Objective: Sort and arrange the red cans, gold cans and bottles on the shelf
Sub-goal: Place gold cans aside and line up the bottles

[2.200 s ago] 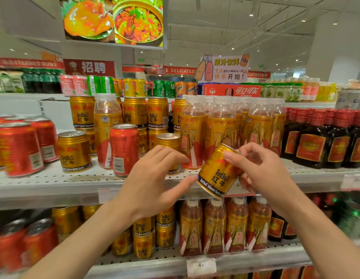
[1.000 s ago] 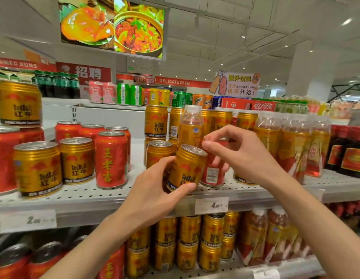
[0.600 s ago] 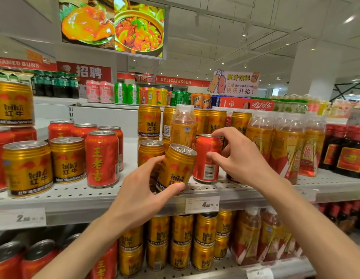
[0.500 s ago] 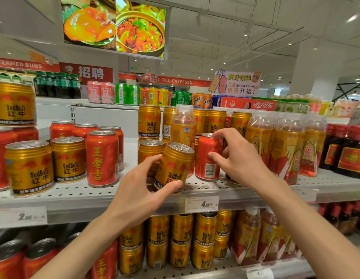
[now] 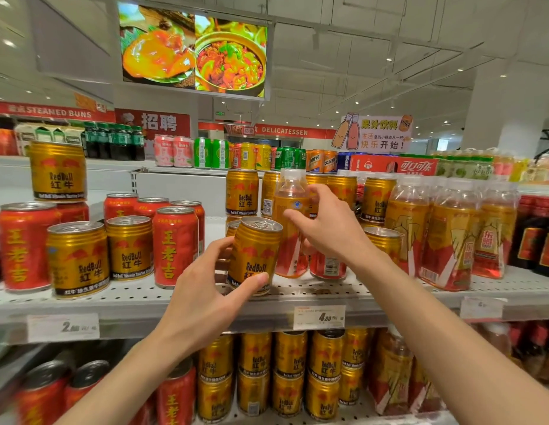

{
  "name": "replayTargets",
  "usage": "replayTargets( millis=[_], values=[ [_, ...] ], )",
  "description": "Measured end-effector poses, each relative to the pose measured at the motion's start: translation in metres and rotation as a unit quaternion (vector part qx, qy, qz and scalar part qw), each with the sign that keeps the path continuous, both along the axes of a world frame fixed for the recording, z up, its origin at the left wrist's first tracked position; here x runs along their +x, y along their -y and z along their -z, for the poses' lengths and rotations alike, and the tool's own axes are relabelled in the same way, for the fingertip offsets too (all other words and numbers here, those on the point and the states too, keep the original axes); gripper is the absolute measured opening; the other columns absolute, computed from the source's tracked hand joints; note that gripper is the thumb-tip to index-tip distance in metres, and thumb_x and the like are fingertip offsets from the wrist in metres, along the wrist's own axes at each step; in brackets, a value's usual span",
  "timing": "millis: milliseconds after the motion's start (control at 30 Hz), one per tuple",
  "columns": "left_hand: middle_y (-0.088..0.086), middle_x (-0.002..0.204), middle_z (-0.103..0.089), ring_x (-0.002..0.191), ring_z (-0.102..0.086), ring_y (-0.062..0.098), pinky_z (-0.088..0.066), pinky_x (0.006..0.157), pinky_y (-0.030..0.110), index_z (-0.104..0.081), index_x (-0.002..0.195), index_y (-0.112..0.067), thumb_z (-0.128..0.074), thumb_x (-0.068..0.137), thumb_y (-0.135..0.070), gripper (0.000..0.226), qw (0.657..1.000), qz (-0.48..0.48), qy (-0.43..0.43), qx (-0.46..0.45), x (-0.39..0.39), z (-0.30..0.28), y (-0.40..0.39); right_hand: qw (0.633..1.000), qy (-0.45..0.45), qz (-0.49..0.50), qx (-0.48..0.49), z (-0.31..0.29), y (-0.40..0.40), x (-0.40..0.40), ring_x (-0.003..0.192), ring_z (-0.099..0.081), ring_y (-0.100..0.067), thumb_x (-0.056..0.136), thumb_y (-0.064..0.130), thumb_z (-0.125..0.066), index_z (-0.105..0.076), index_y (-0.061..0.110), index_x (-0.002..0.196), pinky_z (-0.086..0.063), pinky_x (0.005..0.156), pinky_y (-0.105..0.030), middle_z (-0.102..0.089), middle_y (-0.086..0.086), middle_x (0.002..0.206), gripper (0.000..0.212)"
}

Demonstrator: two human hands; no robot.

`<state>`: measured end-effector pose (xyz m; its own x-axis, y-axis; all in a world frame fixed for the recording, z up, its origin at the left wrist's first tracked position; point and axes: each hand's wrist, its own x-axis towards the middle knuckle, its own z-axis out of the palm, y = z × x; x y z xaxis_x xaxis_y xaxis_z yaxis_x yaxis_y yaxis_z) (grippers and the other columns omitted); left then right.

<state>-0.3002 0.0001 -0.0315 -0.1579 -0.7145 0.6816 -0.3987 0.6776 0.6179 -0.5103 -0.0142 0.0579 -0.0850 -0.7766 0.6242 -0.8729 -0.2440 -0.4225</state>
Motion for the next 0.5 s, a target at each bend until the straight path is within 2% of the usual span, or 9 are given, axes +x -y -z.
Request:
replayTargets(
  millis=[67, 167, 233, 333, 433, 500],
  values=[
    [-0.022, 0.109, -0.066, 0.099, -0.061, -0.011, -0.045, 0.076, 0.001, -0.052, 0.131, -0.032, -0.074, 0.072, -0.059, 0.068, 1.0, -0.005, -0.006, 0.003, 0.005, 0.0, 0.0, 1.0, 0.029, -0.003, 0.003, 0.001, 0.006, 0.004, 0.105, -0.07, -0.02, 0.091, 0.047, -0.07, -0.036, 0.014, 0.151, -0.054, 0.091, -0.033, -0.06, -0.002, 0.14, 0.077],
    [-0.024, 0.107, -0.064, 0.099, -0.059, -0.015, -0.044, 0.074, 0.0, -0.05, 0.121, -0.04, -0.079, 0.072, -0.052, 0.058, 1.0, -0.009, -0.016, 0.004, 0.009, -0.001, 0.0, 0.999, 0.033, -0.001, -0.004, 0.002, 0.013, 0.004, 0.113, -0.063, -0.019, 0.082, 0.049, -0.078, -0.045, 0.017, 0.144, -0.048, 0.088, -0.029, -0.06, -0.001, 0.133, 0.077],
    [-0.025, 0.107, -0.064, 0.099, -0.059, -0.014, -0.044, 0.075, 0.0, -0.049, 0.12, -0.042, -0.079, 0.071, -0.053, 0.059, 1.0, -0.009, -0.017, 0.007, 0.012, 0.0, 0.0, 1.0, 0.022, 0.001, 0.001, 0.001, 0.013, 0.004, 0.114, -0.058, -0.017, 0.078, 0.056, -0.079, -0.049, 0.02, 0.143, -0.048, 0.089, -0.029, -0.054, -0.002, 0.132, 0.081],
    [-0.024, 0.11, -0.065, 0.1, -0.061, -0.011, -0.047, 0.076, 0.002, -0.05, 0.125, -0.04, -0.077, 0.07, -0.058, 0.064, 1.0, -0.007, -0.016, 0.011, 0.016, 0.003, 0.002, 0.999, 0.021, -0.016, 0.02, 0.001, 0.008, 0.002, 0.115, -0.061, -0.018, 0.077, 0.059, -0.077, -0.043, 0.02, 0.145, -0.054, 0.094, -0.037, -0.051, 0.0, 0.142, 0.086],
    [-0.021, 0.114, -0.063, 0.1, -0.063, -0.007, -0.053, 0.076, 0.011, -0.051, 0.123, -0.041, -0.077, 0.07, -0.059, 0.062, 1.0, -0.008, -0.021, 0.012, 0.019, 0.006, 0.004, 0.999, 0.036, -0.037, 0.011, 0.003, 0.004, -0.001, 0.102, -0.064, -0.014, 0.078, 0.058, -0.078, -0.041, 0.021, 0.145, -0.053, 0.094, -0.036, -0.055, 0.003, 0.142, 0.085],
    [-0.019, 0.118, -0.06, 0.102, -0.064, -0.001, -0.056, 0.078, 0.017, -0.052, 0.122, -0.04, -0.077, 0.071, -0.059, 0.06, 1.0, -0.009, -0.02, 0.008, 0.019, 0.007, 0.005, 0.998, 0.048, -0.04, -0.007, 0.005, 0.001, -0.004, 0.109, -0.058, -0.01, 0.075, 0.058, -0.08, -0.044, 0.022, 0.144, -0.048, 0.094, -0.03, -0.056, 0.004, 0.141, 0.085]
  ],
)
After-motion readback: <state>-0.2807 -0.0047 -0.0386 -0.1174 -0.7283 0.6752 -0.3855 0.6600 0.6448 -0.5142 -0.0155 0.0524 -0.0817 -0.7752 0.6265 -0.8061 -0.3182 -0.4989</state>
